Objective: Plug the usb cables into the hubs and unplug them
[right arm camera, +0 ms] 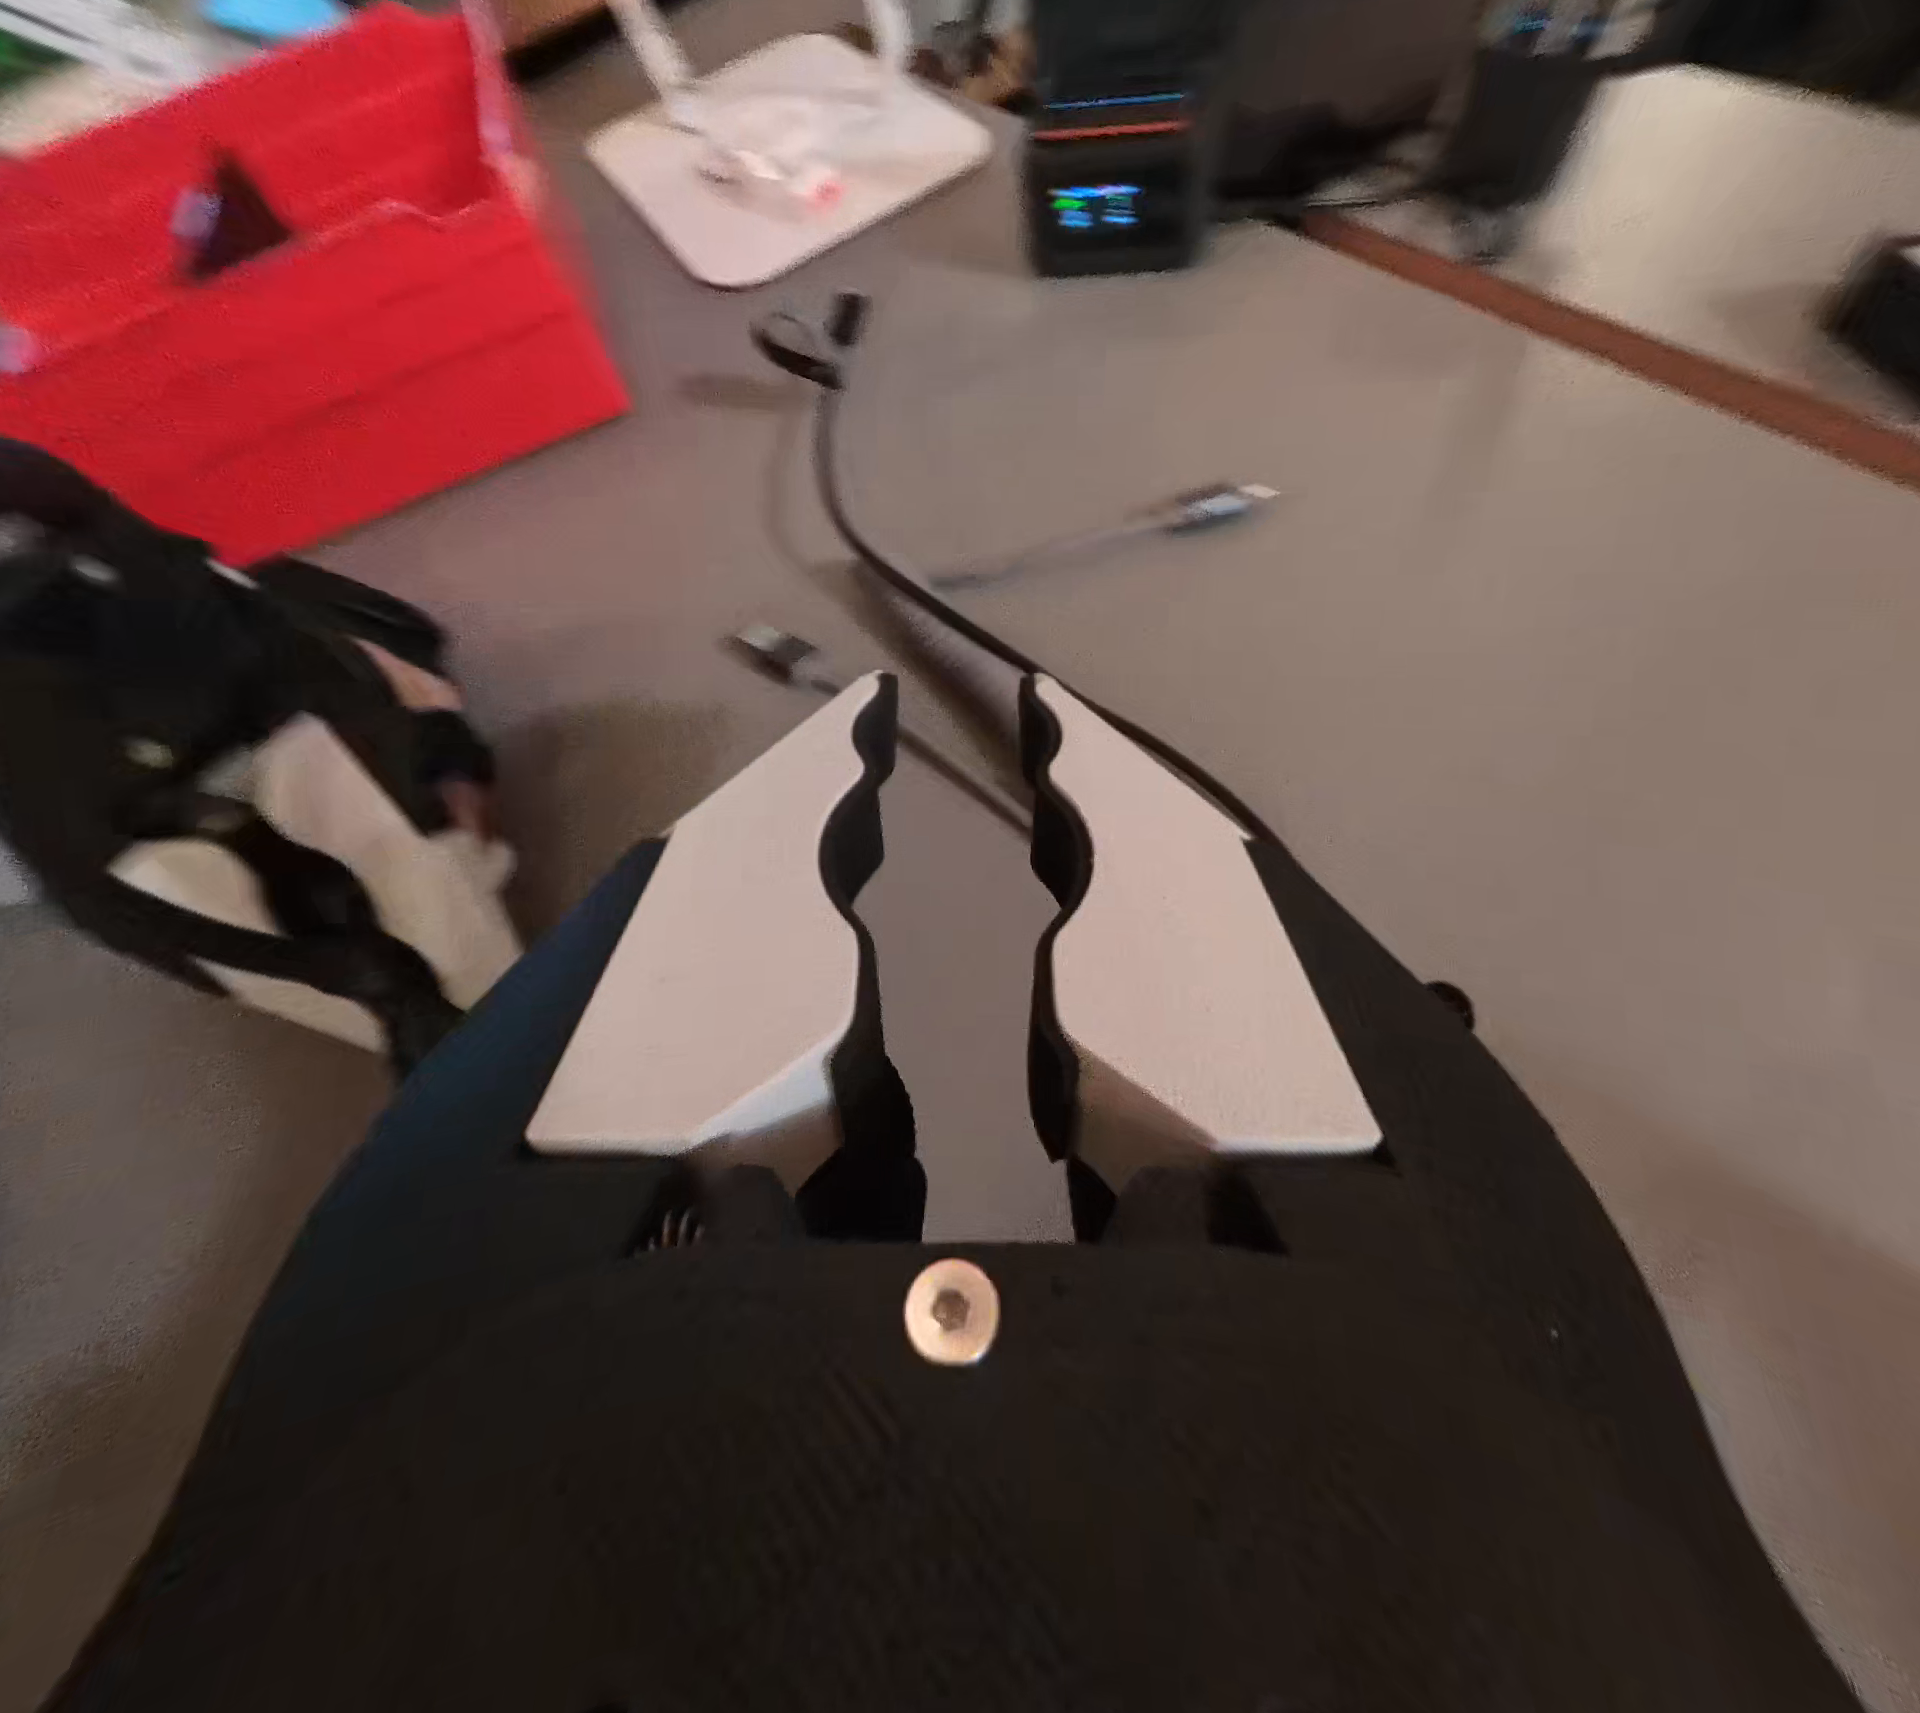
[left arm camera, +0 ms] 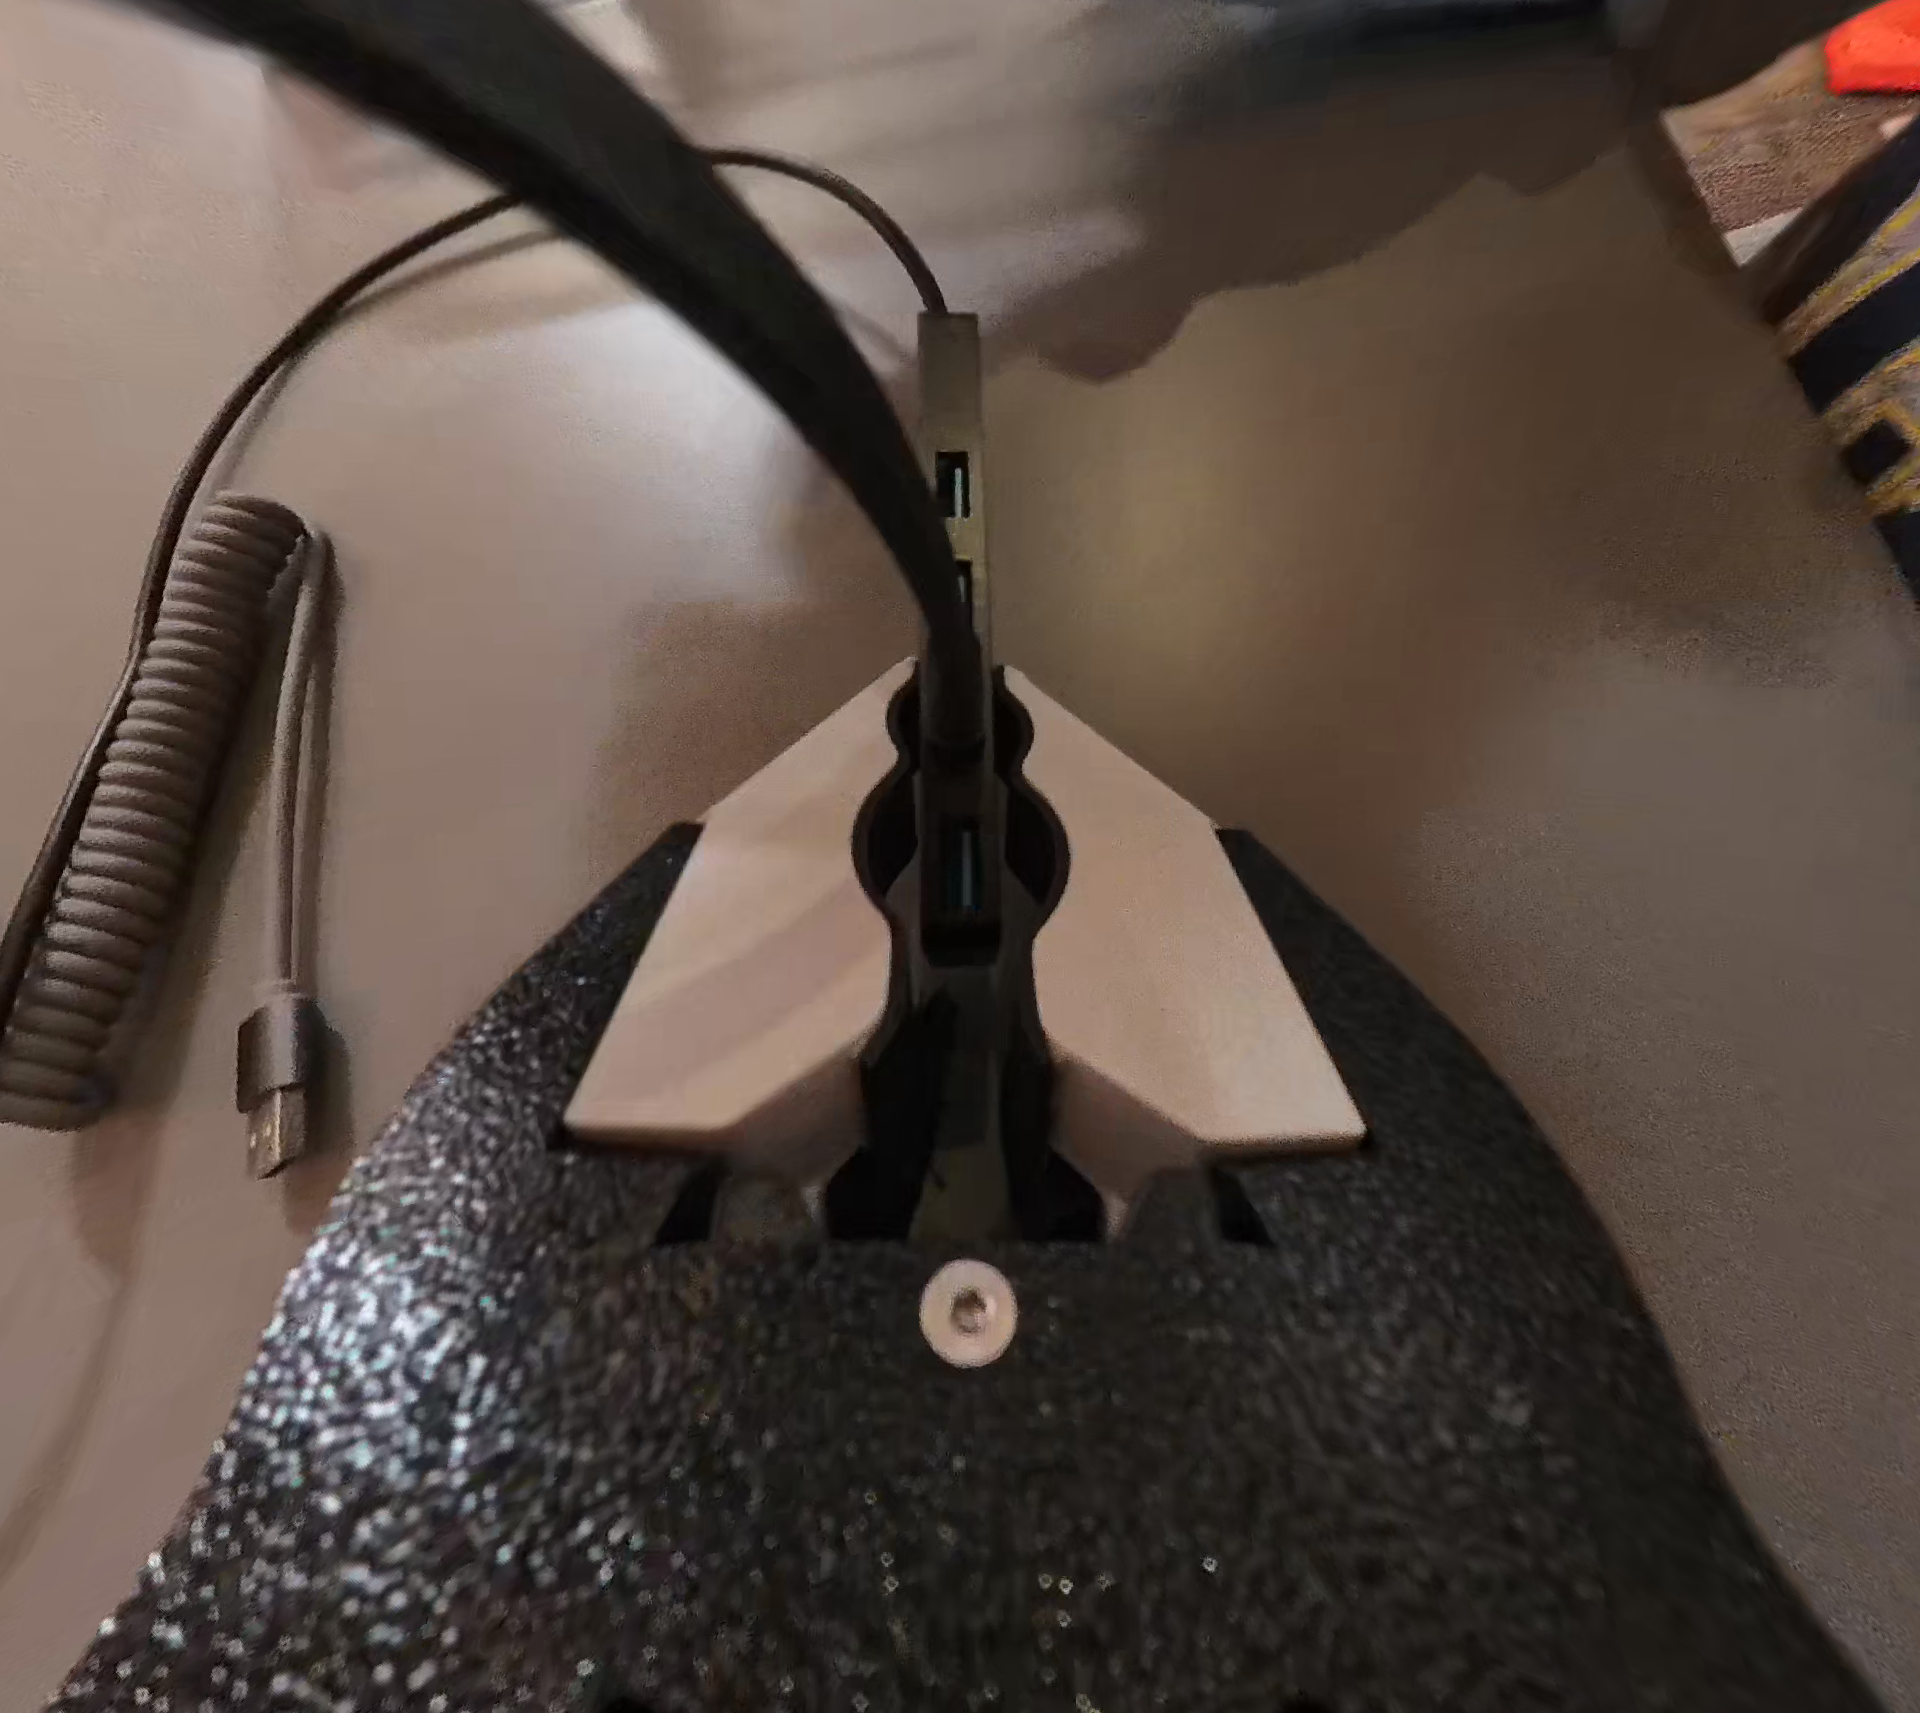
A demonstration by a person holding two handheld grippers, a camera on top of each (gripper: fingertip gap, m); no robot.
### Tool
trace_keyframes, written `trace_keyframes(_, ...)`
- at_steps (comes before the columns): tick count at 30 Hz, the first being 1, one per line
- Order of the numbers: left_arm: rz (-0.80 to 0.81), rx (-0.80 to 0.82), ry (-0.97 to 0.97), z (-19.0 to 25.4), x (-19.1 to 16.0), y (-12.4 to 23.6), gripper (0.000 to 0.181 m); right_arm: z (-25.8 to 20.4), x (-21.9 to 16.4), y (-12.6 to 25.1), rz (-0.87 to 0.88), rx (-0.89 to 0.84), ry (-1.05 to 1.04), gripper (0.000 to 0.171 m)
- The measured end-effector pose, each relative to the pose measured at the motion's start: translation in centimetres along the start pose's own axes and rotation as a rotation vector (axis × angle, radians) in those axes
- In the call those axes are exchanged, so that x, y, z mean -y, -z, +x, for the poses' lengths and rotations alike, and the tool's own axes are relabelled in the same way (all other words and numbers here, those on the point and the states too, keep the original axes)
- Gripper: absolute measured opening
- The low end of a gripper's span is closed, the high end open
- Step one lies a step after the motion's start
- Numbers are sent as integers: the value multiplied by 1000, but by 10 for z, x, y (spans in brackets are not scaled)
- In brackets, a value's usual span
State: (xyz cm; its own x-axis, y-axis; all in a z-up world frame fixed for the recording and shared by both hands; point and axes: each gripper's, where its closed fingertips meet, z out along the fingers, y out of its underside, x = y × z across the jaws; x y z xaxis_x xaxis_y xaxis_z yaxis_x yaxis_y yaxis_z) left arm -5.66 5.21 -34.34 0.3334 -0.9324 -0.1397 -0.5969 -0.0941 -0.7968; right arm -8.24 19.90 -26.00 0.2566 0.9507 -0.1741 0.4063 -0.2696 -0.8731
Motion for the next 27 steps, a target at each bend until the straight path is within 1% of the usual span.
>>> trace_keyframes(2,4,6,-21,2,2,-2,8,-26,15,-23,-14,206,-2,22)
trace_keyframes(3,5,5,-27,3,3,-2,8,-38,16,-34,-49,267,68,23)
trace_keyframes(6,6,-1,-25,4,3,-3,9,-57,-10,-65,-271,357,406,30)
trace_keyframes(7,6,-2,-23,4,3,-3,9,-61,-20,-73,-335,396,473,34)
trace_keyframes(8,6,-4,-22,4,3,-3,9,-64,-27,-81,-380,437,504,40)
trace_keyframes(10,5,-7,-21,5,3,-3,9,-67,-36,-92,-437,504,512,45)
trace_keyframes(12,5,-10,-18,5,3,-3,9,-61,-46,-101,-498,529,547,43)
trace_keyframes(14,5,-12,-17,5,3,-3,9,-55,-58,-105,-564,549,591,37)
trace_keyframes(17,4,-16,-14,6,3,-3,9,-50,-58,-107,-580,552,626,23)
trace_keyframes(23,1,-7,-15,5,3,-3,9,-46,-59,-105,-582,491,664,5)
trace_keyframes(25,40,62,-91,-2,10,2,9,-47,-49,-98,-503,471,653,1)
trace_keyframes(27,93,128,-111,-10,22,13,9,-48,-31,-84,-388,438,629,1)
